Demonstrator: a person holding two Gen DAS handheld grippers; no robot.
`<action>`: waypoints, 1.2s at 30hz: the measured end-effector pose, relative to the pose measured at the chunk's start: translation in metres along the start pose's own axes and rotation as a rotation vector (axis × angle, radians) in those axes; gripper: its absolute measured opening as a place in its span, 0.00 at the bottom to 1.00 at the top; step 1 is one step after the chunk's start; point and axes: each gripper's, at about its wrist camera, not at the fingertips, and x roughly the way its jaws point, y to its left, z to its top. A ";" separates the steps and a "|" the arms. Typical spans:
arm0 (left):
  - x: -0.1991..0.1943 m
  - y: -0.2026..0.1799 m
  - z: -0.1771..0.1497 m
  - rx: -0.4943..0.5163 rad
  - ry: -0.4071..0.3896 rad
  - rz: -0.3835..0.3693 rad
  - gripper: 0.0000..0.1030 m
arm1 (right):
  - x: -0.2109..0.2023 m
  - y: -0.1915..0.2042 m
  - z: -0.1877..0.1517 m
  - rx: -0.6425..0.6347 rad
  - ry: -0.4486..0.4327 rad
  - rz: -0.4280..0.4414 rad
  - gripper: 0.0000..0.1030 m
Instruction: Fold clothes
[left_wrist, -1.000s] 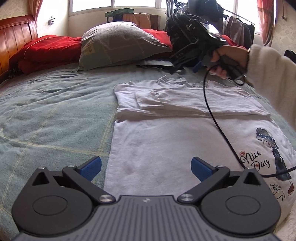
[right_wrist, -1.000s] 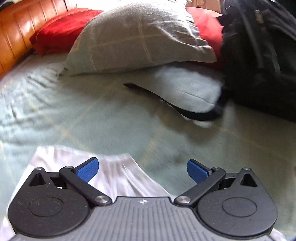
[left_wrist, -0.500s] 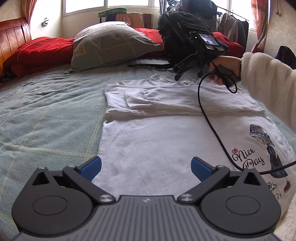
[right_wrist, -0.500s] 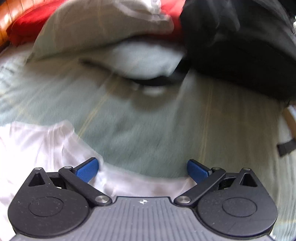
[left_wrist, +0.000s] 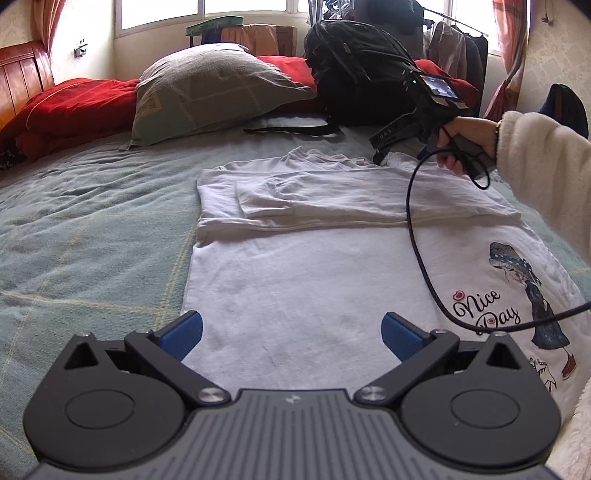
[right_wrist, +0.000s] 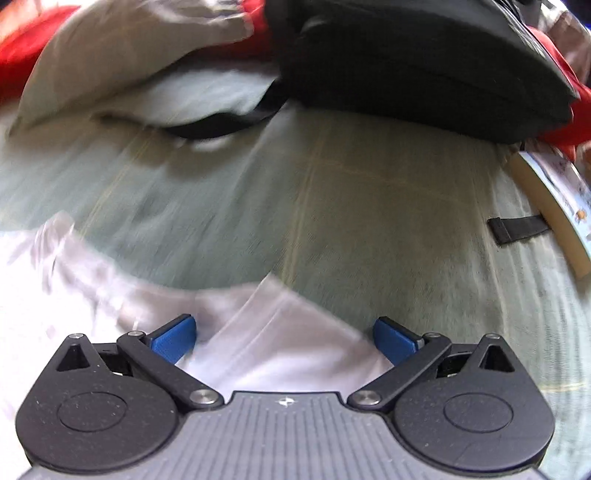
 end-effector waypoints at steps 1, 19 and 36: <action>-0.002 0.000 0.000 0.001 -0.002 0.001 0.99 | -0.002 -0.003 0.003 0.019 -0.010 -0.008 1.00; -0.024 -0.025 -0.008 0.118 0.008 -0.009 0.99 | -0.112 -0.005 -0.061 -0.139 -0.079 0.087 1.00; -0.038 -0.058 -0.024 0.233 -0.077 -0.033 0.99 | -0.206 0.011 -0.250 -0.294 -0.128 0.311 1.00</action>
